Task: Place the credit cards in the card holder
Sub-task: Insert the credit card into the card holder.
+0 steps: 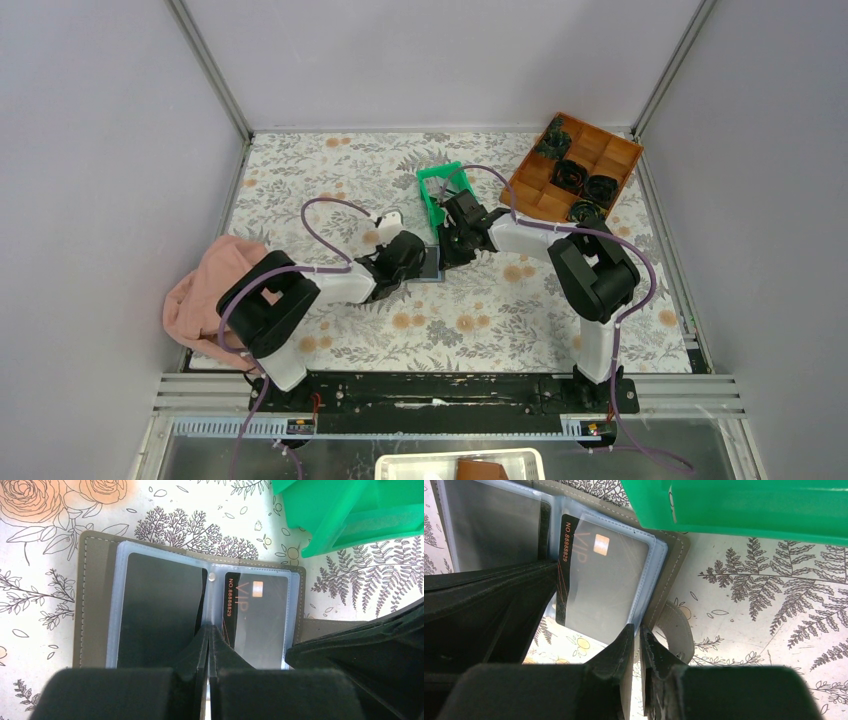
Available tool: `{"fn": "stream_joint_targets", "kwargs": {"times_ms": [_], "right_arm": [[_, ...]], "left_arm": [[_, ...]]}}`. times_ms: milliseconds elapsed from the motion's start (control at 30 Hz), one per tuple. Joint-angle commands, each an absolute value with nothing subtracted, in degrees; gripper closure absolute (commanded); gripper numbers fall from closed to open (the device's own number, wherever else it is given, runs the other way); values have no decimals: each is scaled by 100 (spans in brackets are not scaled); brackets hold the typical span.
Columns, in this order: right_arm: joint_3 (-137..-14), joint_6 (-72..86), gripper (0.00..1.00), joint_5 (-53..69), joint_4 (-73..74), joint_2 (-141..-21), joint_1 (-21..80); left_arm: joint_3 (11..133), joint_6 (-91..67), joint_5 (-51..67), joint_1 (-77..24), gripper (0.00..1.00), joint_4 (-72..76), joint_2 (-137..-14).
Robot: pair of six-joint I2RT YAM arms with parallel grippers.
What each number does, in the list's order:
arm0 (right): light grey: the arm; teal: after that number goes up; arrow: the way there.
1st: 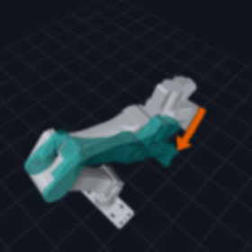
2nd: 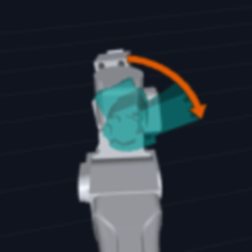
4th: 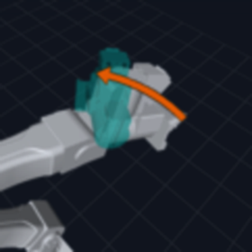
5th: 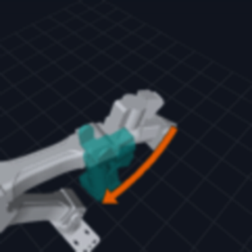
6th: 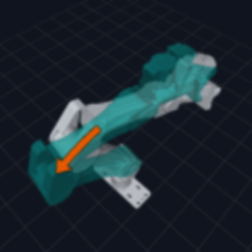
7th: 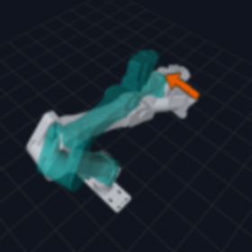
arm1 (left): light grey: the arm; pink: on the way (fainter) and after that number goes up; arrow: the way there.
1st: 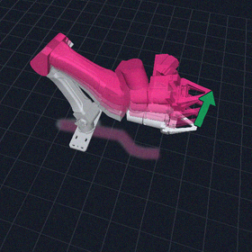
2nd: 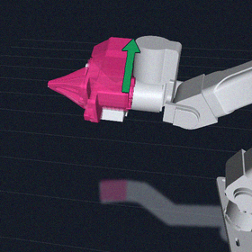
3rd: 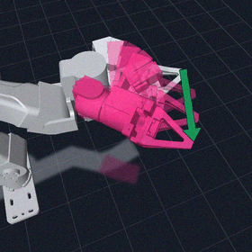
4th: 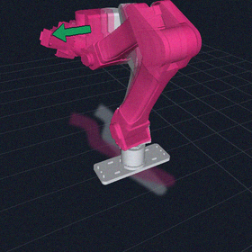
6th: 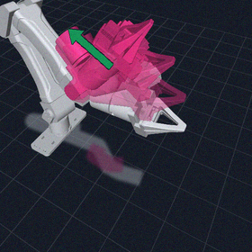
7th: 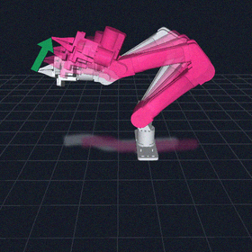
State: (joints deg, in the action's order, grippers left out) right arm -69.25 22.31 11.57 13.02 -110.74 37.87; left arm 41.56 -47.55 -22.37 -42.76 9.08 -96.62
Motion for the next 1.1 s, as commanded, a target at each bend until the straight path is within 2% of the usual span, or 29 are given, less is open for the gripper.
{"fn": "stream_joint_targets", "kwargs": {"times_ms": [0,467,1067], "right_arm": [[-6881,2162,84,1019,1463,-11277,3797],[-6802,1992,82,420,1642,-10717,3715],[-6793,1961,79,454,1630,-10708,3664]], "left_arm": [[4147,-4689,-1714,-4475,100,422,-10062],[4092,-4772,-1787,-4476,100,303,-10155],[4097,-4866,-1813,-4478,100,200,-10217]]}}
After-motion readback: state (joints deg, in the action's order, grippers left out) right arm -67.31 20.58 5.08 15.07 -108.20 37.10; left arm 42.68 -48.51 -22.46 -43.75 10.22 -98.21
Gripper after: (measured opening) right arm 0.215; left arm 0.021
